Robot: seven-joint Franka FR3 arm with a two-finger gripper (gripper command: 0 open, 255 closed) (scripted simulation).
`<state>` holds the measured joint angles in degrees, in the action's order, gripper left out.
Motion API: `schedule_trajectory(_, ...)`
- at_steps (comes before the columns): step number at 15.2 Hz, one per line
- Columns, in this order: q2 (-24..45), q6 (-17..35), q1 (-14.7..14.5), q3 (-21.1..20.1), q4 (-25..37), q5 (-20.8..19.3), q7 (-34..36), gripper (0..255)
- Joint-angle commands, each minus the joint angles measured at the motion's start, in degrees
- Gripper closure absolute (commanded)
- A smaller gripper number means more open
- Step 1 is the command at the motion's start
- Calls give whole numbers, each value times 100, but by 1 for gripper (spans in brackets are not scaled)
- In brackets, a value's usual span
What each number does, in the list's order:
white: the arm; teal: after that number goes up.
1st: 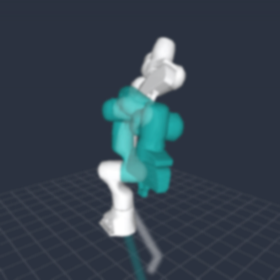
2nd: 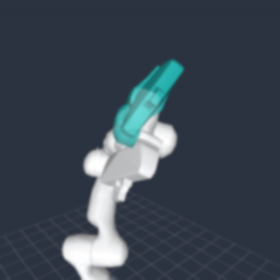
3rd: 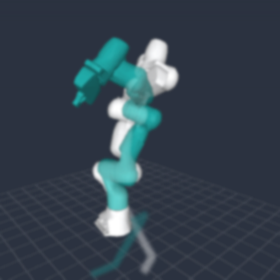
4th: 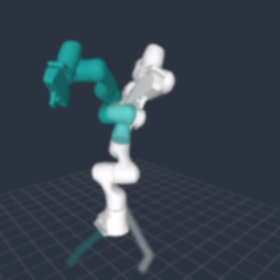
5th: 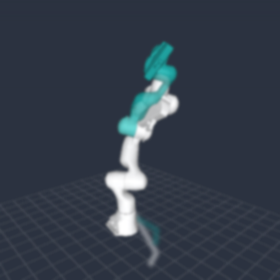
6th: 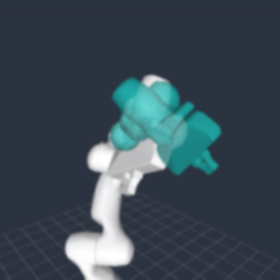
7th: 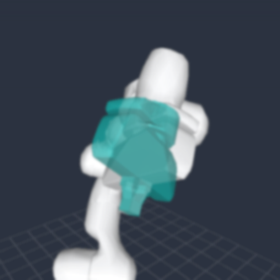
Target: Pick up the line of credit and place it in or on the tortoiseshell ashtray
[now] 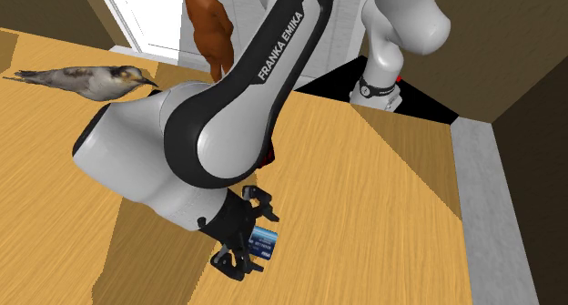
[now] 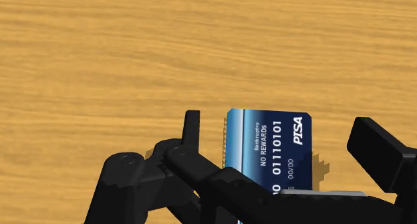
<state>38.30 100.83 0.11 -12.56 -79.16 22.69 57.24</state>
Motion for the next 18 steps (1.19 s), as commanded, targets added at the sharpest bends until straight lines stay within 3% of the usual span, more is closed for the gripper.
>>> schedule_trajectory(1, 0, 2, 0, 0, -2, 0, 0, 0)
schedule_trajectory(3, 0, 2, 0, 0, -1, 0, 0, 0)
schedule_trajectory(4, 0, 2, 0, 0, -1, 0, 0, 255)
schedule_trajectory(13, 0, 2, 0, 0, -2, 0, 0, 255)
schedule_trajectory(18, -138, -264, 15, -13, 152, 1, 119, 255)
